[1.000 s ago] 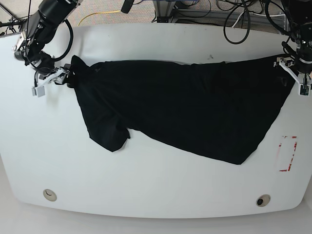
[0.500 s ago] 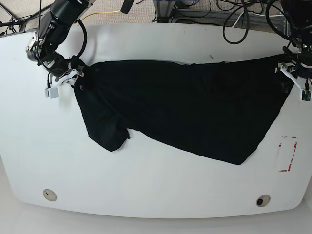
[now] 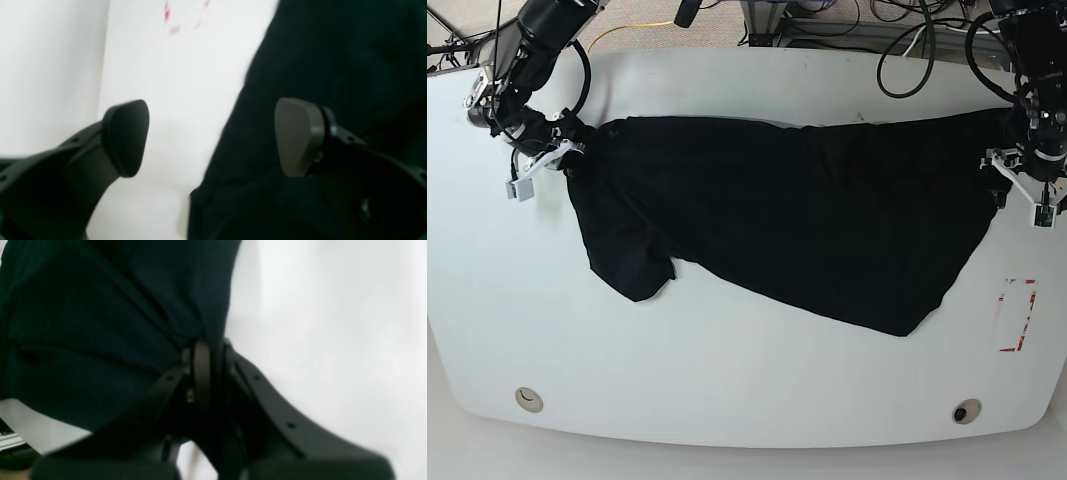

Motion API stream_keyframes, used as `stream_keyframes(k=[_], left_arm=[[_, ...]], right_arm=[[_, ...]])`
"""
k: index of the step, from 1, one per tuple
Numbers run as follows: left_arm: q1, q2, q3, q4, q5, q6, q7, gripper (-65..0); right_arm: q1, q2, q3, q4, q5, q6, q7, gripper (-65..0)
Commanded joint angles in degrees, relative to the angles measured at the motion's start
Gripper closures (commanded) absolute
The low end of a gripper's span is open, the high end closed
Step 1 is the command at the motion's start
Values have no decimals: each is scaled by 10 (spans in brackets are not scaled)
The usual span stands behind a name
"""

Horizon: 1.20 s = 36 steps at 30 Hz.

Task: Fold the T-shirt properly
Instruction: 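Regrasp the shirt edge with the right gripper and the left gripper, then lift the shirt with both grippers and swing it up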

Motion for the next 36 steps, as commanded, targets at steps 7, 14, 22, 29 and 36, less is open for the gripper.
stream_keyframes(k=[7, 14, 22, 29, 36], left_arm=[[-133, 46, 18, -85, -2, 4, -14, -628], [-233, 86, 17, -161, -5, 5, -14, -650], [-315, 94, 14, -306, -16, 5, -39, -650], [-361, 71, 17, -451, -106, 4, -94, -650], [-409, 57, 21, -579, -113, 3, -152, -650]], right_arm=[[5, 9, 0, 11, 11, 1, 7, 0], [5, 8, 0, 7, 9, 1, 7, 0], [7, 7, 0, 9, 11, 1, 7, 0], [7, 8, 0, 7, 10, 1, 8, 0], [6, 7, 0, 9, 11, 1, 8, 0]])
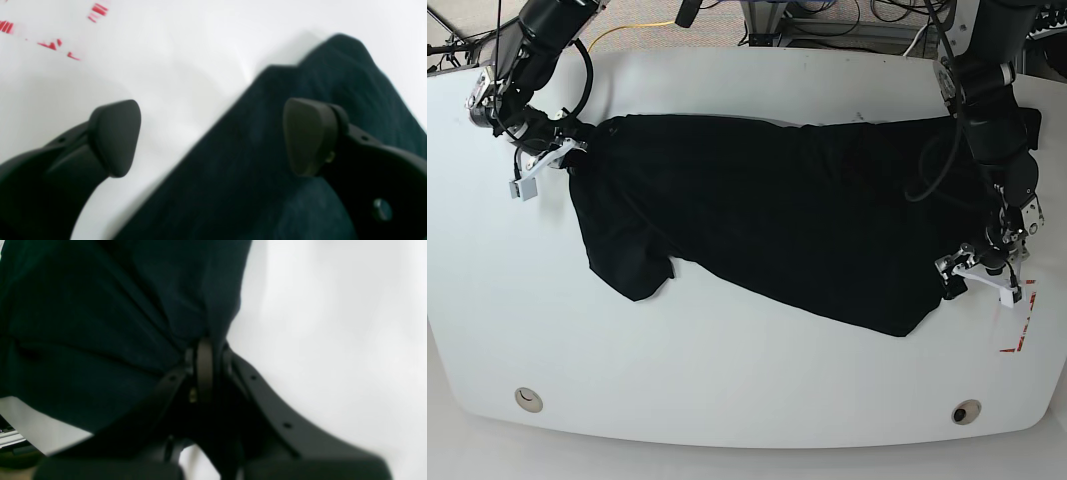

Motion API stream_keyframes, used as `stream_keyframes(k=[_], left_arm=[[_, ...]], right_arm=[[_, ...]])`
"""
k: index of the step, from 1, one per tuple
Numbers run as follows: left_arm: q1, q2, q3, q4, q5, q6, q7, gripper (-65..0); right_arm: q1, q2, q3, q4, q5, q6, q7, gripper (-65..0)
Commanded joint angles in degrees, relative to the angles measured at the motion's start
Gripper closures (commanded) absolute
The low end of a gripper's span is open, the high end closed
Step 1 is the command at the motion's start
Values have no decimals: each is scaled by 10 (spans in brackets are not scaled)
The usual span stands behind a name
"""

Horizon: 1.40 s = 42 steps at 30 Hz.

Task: Fold the T-shirt properly
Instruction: 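Lift the shirt with both grippers and swing it up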

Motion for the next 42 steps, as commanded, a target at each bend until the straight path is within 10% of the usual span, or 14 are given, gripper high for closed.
stream_keyframes(k=[1, 18, 23, 38, 42], left_arm=[[-26, -13, 12, -25, -10, -7, -28, -650], [-63, 9, 123, -80, -13, -8, -61, -650], [-63, 24, 123, -79, -12, -81, -54, -650], [-63, 21, 122, -77, -9, -110, -49, -69], [-63, 13, 122, -76, -9, -111, -47, 0]], right_arm=[[7, 9, 2, 10, 12, 1, 9, 0], [8, 7, 2, 8, 12, 1, 11, 0], [9, 7, 2, 9, 12, 1, 11, 0], [9, 8, 1, 8, 10, 1, 12, 0], [16, 9, 1, 8, 10, 1, 12, 0]])
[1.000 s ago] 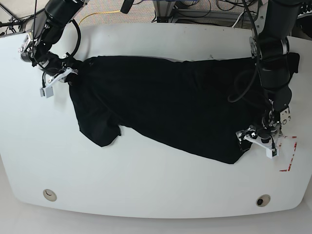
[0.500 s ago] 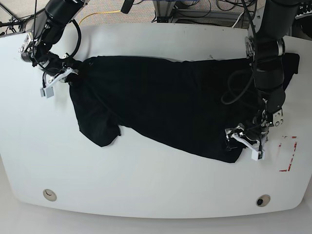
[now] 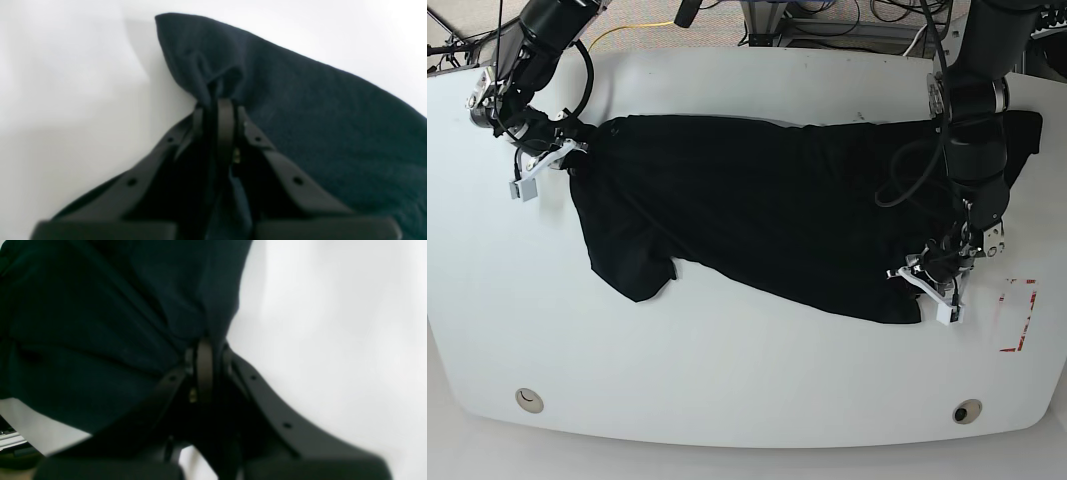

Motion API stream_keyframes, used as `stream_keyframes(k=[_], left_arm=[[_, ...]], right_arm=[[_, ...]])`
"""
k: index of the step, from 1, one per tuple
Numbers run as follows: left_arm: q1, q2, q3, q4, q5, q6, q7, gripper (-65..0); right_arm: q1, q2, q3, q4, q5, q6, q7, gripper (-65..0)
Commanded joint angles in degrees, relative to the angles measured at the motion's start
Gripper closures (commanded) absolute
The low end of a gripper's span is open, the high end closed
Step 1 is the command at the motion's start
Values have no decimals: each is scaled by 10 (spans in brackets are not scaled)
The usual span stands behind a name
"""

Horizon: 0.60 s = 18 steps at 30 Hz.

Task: Fold the T-shirt properly
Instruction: 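Lift the shirt with both grippers and swing it up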

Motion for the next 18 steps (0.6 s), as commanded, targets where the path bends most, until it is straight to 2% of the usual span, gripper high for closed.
stream_keyframes(k=[1, 5, 7, 12, 18], left_arm=[[-18, -12, -1, 12, -7, -3, -10, 0], [-5, -26, -3, 54, -9, -3, -8, 0], [19, -26, -3, 102, -9, -3, -6, 0], [69, -49, -4, 247, -11, -3, 67, 0], [107, -52, -13, 385, -11, -3, 108, 0]], right_arm=[[11, 12, 1, 9, 11, 1, 10, 0], [24, 15, 1, 9, 11, 1, 10, 0], [27, 26, 0, 9, 11, 1, 10, 0], [57, 50, -31, 10, 11, 1, 10, 0], [113, 67, -70, 11, 11, 1, 10, 0]])
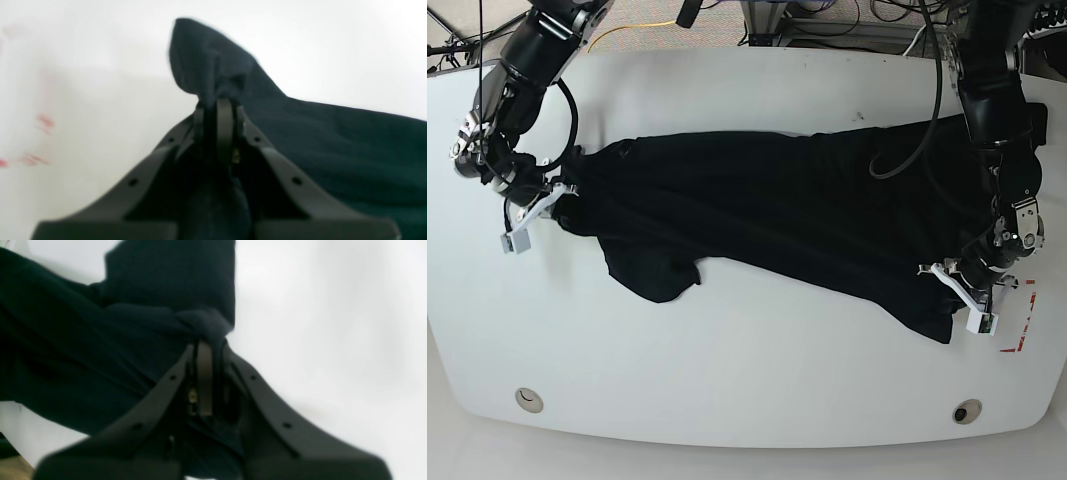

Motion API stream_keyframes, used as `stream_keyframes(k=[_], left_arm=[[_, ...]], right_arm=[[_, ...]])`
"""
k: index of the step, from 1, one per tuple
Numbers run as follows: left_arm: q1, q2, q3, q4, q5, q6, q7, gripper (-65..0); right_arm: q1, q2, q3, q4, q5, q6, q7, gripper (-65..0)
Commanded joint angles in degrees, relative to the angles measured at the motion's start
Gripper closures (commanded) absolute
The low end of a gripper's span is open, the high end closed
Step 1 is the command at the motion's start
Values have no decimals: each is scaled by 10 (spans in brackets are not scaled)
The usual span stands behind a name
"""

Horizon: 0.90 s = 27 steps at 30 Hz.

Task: Fold the T-shirt properly
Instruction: 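Lift the shirt with both grippers and swing it up, then lay the held shirt back down across the table with both grippers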

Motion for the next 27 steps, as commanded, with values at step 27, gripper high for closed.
stream_keyframes(k=[27], left_arm=[[-227, -6, -88, 271, -5, 0, 173, 0]], right_arm=[[465, 192, -211, -146, 13, 1, 12, 0]])
